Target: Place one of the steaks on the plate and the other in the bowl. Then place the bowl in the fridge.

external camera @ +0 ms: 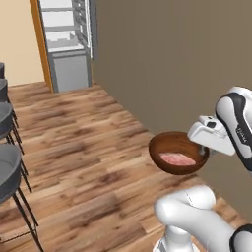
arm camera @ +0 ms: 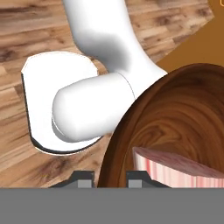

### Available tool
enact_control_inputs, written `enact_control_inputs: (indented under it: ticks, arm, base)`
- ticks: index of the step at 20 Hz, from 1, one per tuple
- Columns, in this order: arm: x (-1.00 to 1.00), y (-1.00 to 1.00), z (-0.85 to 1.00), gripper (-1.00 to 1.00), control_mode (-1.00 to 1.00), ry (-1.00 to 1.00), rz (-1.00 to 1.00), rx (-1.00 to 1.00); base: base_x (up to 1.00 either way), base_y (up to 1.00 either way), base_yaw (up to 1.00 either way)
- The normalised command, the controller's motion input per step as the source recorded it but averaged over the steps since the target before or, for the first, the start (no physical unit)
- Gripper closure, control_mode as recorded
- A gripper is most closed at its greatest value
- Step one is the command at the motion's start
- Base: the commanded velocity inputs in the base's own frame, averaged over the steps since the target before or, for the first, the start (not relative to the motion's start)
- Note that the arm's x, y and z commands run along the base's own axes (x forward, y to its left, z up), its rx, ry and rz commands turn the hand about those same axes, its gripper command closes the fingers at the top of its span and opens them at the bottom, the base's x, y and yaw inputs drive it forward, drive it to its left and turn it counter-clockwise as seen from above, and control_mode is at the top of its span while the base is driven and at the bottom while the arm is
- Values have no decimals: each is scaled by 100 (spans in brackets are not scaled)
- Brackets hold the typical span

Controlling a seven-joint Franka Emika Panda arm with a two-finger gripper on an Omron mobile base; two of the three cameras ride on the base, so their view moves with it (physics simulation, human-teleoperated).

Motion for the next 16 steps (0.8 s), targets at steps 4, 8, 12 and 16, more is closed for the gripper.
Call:
enact_control_inputs:
  ticks: [4, 8, 12, 16]
  arm:
    - [0, 0, 0, 100, 100, 0, 0, 0]
    - [0, 0, 0, 100, 100, 0, 0, 0]
    - [0, 0, 0, 100, 100, 0, 0, 0]
    - [0, 0, 0, 100, 100, 0, 0, 0]
  base:
    - [100, 0, 30]
    - [100, -3, 19]
    - [100, 0, 17]
    - [100, 0, 15]
